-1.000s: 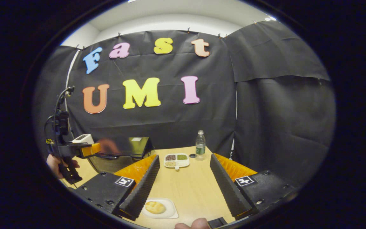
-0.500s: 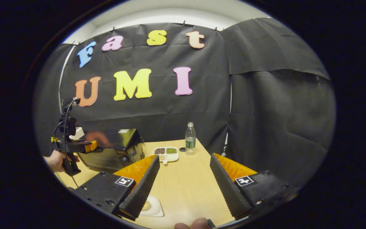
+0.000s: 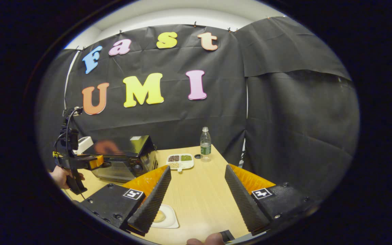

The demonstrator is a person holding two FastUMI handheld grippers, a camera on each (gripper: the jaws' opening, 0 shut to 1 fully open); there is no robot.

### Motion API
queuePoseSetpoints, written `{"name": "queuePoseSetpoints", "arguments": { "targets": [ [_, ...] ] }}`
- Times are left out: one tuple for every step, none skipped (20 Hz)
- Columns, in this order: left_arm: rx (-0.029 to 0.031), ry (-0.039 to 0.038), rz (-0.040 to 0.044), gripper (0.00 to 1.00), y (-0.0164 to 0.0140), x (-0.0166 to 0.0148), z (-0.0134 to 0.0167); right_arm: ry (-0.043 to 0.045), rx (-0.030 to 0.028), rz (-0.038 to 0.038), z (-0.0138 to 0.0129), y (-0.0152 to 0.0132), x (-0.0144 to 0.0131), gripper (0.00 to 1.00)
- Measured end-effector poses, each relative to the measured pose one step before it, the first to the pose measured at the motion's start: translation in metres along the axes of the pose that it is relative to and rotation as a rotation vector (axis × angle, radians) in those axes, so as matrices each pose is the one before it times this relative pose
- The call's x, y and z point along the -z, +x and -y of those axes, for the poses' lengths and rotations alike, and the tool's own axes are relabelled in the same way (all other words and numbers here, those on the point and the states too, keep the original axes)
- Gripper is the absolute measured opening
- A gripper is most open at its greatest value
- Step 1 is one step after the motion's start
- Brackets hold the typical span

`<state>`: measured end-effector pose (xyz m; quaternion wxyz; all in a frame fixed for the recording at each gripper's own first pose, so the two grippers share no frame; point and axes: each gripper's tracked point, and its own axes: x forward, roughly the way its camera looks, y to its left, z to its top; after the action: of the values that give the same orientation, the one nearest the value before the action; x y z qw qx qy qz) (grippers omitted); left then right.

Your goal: Open the electric oven with the left hand, put the food in, and close the electric oven.

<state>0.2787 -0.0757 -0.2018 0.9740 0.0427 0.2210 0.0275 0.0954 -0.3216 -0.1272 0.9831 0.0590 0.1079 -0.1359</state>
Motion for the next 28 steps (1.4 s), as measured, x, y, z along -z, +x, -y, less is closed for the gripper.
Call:
{"name": "queuePoseSetpoints", "arguments": {
  "targets": [
    [0.01156, -0.00636, -0.01016, 0.96, -0.00706, 0.00881, 0.0009, 0.00293, 0.00139, -0.00339, -0.00001, -0.00333, 0.00212, 0.98],
    [0.00493, -0.00124, -0.0505, 0.96, -0.00865, 0.02171, 0.00087, 0.0035, 0.0004, -0.00459, 0.00036, -0.00236, 0.00253, 0.98],
    [0.00338, 0.00555, 0.01397, 0.97, -0.00604, 0.00446, 0.00068, 0.00215, 0.00096, -0.00591, 0.00013, -0.0031, 0.00296, 0.98],
    [-0.00231, -0.0012, -0.04186, 0.97, -0.00756, 0.01534, -0.00189, -0.00077, -0.00054, -0.00737, -0.00038, -0.00332, 0.00312, 0.98],
    [0.00026, -0.01042, -0.00815, 0.97, -0.00582, 0.00897, 0.00074, -0.00292, 0.00072, -0.00725, -0.00001, -0.00261, 0.0027, 0.98],
    [0.0011, -0.00305, -0.02996, 0.97, -0.00181, 0.01351, 0.0004, -0.0021, -0.00006, -0.00468, 0.00036, -0.00306, 0.00219, 0.98],
    [0.00204, 0.00069, -0.01089, 0.97, -0.00319, 0.00927, -0.0001, -0.00318, -0.00043, -0.00575, -0.00057, -0.0031, 0.00226, 0.98],
    [0.00152, 0.00378, -0.02368, 0.97, -0.00279, 0.01148, -0.00148, -0.00435, -0.00182, -0.00505, -0.00141, -0.00456, 0.00332, 0.98],
    [0.00109, 0.00479, -0.00778, 0.96, -0.00058, 0.00814, -0.00116, -0.00695, -0.00193, -0.00605, -0.00115, -0.00237, 0.0024, 0.98],
    [-0.00226, -0.00194, -0.00993, 0.97, 0.00047, 0.00929, 0.00071, -0.00747, -0.00296, -0.00731, -0.00162, -0.00287, 0.00348, 0.98],
    [-0.00011, -0.00053, -0.00677, 0.89, 0.00088, 0.00691, 0.00179, -0.00599, -0.0016, -0.00702, -0.00127, -0.00241, 0.00316, 0.98],
    [-0.00013, -0.00288, -0.01476, 0.96, 0.00025, 0.00894, 0.00105, -0.00393, -0.00306, -0.00805, -0.00089, -0.00214, 0.00368, 0.98],
    [0.00301, -0.00481, -0.01594, 0.96, 0.00081, 0.00661, 0.00066, -0.00476, -0.00052, -0.00865, -0.00071, -0.00197, 0.00283, 0.98],
    [0.00374, -0.00449, -0.01455, 0.88, 0.00262, 0.0063, 0.00054, -0.00474, -0.00162, -0.00866, -0.00105, -0.00137, 0.00466, 0.98],
    [-0.00177, -0.0084, -0.0163, 0.87, 0.00352, 0.00648, -0.00162, -0.00519, -0.00101, -0.00646, -0.00043, -0.00099, 0.00213, 0.98],
    [-0.00012, -0.01632, -0.01736, 0.95, 0.0041, 0.00745, -0.00331, -0.0061, -0.00057, -0.00291, -0.0002, -0.00167, 0.00083, 0.98],
    [0.0047, -0.01351, -0.01935, 0.94, 0.0027, 0.00627, 0.00036, -0.00817, 0.00022, -0.00189, 0.00015, -0.00132, 0.00092, 0.98],
    [0.00349, -0.00819, -0.01811, 0.94, 0.00357, 0.00489, -0.00008, -0.00583, 0.00076, -0.00271, 0.00116, -0.00123, 0.0019, 0.98],
    [0.00193, -0.00726, -0.01898, 0.94, 0.00343, 0.0053, 0.0006, -0.00255, -0.00378, -0.00604, -0.00003, -0.0002, 0.00196, 0.98],
    [-0.00599, -0.00955, -0.0142, 0.94, 0.00186, 0.00488, -0.00184, -0.00293, -0.00193, -0.00776, -0.00048, 0.00023, 0.00263, 0.98],
    [-0.00538, -0.01268, -0.00537, 0.94, 0.00184, 0.00124, -0.00154, -0.00138, -0.00291, -0.0104, -0.00013, 0.0007, 0.00252, 0.98],
    [-0.00381, -0.00873, -0.00448, 0.95, 0.00174, 0.00139, 0.00032, 0.00089, -0.0022, -0.0079, -0.00001, 0.00055, 0.0025, 0.99],
    [-0.00049, -0.00227, 0.00434, 0.94, -0.00082, -0.00088, 0.00014, 0.00309, -0.00401, -0.00343, -0.00038, 0.00154, 0.00141, 0.99],
    [0.00009, 0.00194, 0.01649, 0.94, -0.00228, -0.0031, 0.00048, 0.00099, -0.00639, -0.00677, -0.00182, 0.00233, 0.00352, 0.99],
    [-0.00159, 0.00645, 0.00596, 0.94, -0.00261, -0.00184, -0.001, -0.00198, -0.00953, -0.01112, -0.0019, 0.00359, 0.00474, 0.98],
    [-0.00111, 0.00458, 0.00737, 0.94, -0.00302, -0.00096, -0.00008, -0.00288, -0.01288, -0.01263, -0.00395, 0.00302, 0.00407, 0.98],
    [0.0003, 0.00197, 0.01274, 0.94, -0.00362, -0.00399, -0.0001, -0.00442, -0.01619, -0.0109, -0.00318, 0.00409, 0.00483, 0.99],
    [-0.00305, -0.00018, 0.01034, 0.94, -0.00277, -0.00342, -0.00203, -0.00549, -0.01818, -0.01239, -0.00426, 0.00337, 0.00412, 0.98]
  ]
}}
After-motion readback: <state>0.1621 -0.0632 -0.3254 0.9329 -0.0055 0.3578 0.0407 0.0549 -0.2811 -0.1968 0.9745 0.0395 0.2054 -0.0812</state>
